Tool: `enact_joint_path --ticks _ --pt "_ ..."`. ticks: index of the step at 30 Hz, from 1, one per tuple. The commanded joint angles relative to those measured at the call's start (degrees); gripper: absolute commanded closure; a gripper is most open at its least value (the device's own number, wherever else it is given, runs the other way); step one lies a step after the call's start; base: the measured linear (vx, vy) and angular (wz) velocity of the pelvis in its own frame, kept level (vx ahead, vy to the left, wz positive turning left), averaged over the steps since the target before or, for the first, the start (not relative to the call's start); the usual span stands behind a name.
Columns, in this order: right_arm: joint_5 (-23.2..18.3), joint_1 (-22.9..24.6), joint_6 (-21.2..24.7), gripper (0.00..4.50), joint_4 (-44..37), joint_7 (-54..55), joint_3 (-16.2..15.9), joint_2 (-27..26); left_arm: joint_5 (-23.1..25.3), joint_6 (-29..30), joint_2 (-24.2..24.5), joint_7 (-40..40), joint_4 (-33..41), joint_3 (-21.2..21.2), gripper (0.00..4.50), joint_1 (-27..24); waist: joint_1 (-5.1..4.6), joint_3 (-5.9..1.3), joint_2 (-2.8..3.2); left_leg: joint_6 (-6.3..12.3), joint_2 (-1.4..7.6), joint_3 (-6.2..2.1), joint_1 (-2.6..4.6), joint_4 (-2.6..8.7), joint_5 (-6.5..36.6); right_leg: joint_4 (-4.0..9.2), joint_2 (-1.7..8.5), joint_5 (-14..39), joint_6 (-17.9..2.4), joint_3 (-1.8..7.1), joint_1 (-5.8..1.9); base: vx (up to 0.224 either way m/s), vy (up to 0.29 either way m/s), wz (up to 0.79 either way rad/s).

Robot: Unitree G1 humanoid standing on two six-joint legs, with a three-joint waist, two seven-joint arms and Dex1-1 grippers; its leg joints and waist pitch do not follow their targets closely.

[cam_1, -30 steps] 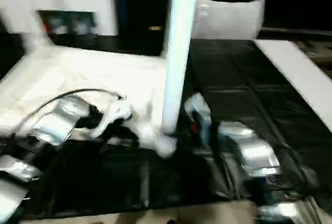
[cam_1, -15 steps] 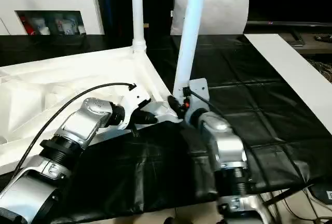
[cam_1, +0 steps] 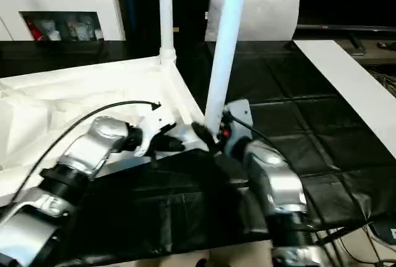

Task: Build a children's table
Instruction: Rotate leg to tighten

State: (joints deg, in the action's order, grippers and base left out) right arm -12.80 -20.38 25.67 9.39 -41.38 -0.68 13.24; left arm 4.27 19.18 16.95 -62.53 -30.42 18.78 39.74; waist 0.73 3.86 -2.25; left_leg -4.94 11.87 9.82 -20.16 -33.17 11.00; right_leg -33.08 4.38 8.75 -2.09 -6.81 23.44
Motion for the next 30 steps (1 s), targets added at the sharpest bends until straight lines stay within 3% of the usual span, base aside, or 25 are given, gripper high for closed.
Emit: enact_joint_path --ticks 1,6,10,12,21,23,24,26,30 --pt "-0.9 -0.1 -1.3 0.08 -1.5 -3.9 -1.0 1.0 -0.6 -2.6 0.3 -2.7 0.6 0.7 4.50 0.5 0.47 -4.01 0.18 5.27 1.43 -0.07 -0.10 3.19 7.3 3.69 4.06 14.6 -9.9 3.63 -3.98 0.000 0.000 0.00" --pt "-2.3 -0.8 -3.5 0.08 -0.3 -19.6 -4.3 9.6 -1.6 -9.3 4.7 -14.2 0.7 3.6 4.50 0.4 1.48 -4.00 0.13 5.48 1.56 -0.08 0.05 3.18 7.3 3.61 4.10 14.9 -10.0 3.66 -3.91 0.000 0.000 0.00" --pt "-2.3 -1.9 -4.4 0.08 1.0 -25.7 -6.5 12.9 -1.8 -11.5 6.3 -18.5 0.2 4.9 4.50 0.9 2.38 -4.04 0.38 5.10 1.80 -0.05 0.29 3.21 7.2 3.28 4.24 13.7 -11.0 3.72 -3.77 0.000 0.000 0.00" --pt "-3.1 -2.6 -5.4 0.08 1.9 -30.0 -7.5 14.2 -1.6 -13.0 7.3 -21.0 0.0 5.8 4.50 1.1 2.64 -4.09 0.20 4.75 1.83 -0.03 0.35 3.21 8.0 3.34 4.18 14.5 -10.9 3.64 -3.79 0.000 0.000 0.00" --pt "-3.0 -5.9 -5.5 0.91 5.7 -41.7 -12.4 17.2 -1.9 -16.8 9.3 -28.2 0.7 7.9 4.50 1.3 3.65 -4.06 -0.20 4.28 1.98 0.10 0.32 3.07 7.6 3.26 4.29 16.4 -10.4 3.63 -3.74 0.000 0.000 0.00" --pt "-2.9 -6.1 -5.7 0.97 6.0 -42.2 -12.7 17.3 -2.0 -17.1 9.4 -28.6 0.8 8.0 4.50 1.3 4.09 -4.18 -0.12 4.16 2.05 0.13 0.38 3.06 7.0 3.06 4.27 15.5 -10.5 3.67 -3.69 0.000 0.000 0.00" --pt "-3.2 -6.9 -6.0 1.06 6.8 -43.1 -13.2 17.0 -2.1 -17.5 9.5 -29.0 0.8 8.1 4.50 1.4 4.09 -4.20 -0.43 4.18 2.07 0.16 0.35 3.03 6.8 2.97 4.27 15.1 -10.5 3.69 -3.69 0.000 0.000 0.00" --pt "-3.3 -7.4 -6.4 1.35 7.4 -43.4 -13.3 16.5 -2.0 -17.8 9.6 -29.2 0.8 8.1 4.50 1.4 4.14 -4.18 -0.43 4.18 2.01 0.13 0.27 3.02 6.8 2.93 4.30 15.4 -10.6 3.62 -3.70 0.000 0.000 0.00" --pt "-3.4 -7.6 -7.1 1.52 8.0 -43.8 -13.4 15.7 -1.9 -18.1 9.5 -29.4 0.8 8.1 4.50 1.4 4.16 -4.16 -0.37 3.80 1.97 0.09 0.26 3.03 6.9 2.97 4.29 16.1 -10.0 3.65 -3.67 0.000 0.000 0.00"
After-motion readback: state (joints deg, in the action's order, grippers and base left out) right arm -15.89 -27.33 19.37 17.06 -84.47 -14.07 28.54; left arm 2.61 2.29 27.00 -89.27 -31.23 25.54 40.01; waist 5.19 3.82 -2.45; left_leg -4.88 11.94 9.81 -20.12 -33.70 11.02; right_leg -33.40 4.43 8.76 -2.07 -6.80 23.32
